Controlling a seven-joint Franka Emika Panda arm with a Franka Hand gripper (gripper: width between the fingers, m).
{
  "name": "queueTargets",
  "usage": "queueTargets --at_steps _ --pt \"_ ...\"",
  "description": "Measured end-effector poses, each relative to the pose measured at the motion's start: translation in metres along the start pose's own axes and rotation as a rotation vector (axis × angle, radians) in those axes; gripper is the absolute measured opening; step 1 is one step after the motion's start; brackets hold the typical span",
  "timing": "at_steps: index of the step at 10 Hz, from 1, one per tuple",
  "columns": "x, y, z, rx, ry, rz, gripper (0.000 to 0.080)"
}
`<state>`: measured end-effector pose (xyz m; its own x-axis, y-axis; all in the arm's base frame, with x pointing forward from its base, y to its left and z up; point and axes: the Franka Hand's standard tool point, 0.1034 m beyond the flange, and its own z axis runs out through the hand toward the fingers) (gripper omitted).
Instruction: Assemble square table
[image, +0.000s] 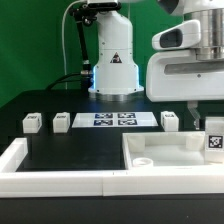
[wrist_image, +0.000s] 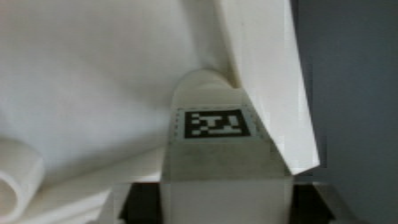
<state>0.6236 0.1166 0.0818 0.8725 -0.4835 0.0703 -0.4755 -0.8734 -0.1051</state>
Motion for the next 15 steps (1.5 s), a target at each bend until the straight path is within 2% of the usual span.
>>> queueTargets --at_steps 2,3,5,6,8,9,10,11,12,15 --pt "-0.0009 0.0001 0.0002 -0.015 0.004 0.239 0.0292" --pt "-0.0011 -0.0001 0.0004 -0.018 0.007 0.276 0.0294" --pt "-0.001 0.0006 0.0003 -0.012 0.0 0.454 0.0294" --pt "-0.0008 0.001 0.0003 -0.011 -0.001 0.504 0.0294" --pt "-0.001 0.0008 0.0005 -0.011 -0.002 0.441 0.03" --pt "-0.0011 0.0008 0.0005 -0.011 -0.002 0.413 0.0499" --pt "-0.001 0.0008 0.0005 -0.012 -0.001 0.311 0.0499" --pt "-0.0012 0.0006 0.0005 -0.012 -0.002 0.203 0.0614" --pt "-0.0019 -0.0003 0.0006 -0.011 -0.003 0.131 0.0642" --pt "-0.0032 -0.0016 0.0009 -0.009 -0.006 -0.189 0.0649"
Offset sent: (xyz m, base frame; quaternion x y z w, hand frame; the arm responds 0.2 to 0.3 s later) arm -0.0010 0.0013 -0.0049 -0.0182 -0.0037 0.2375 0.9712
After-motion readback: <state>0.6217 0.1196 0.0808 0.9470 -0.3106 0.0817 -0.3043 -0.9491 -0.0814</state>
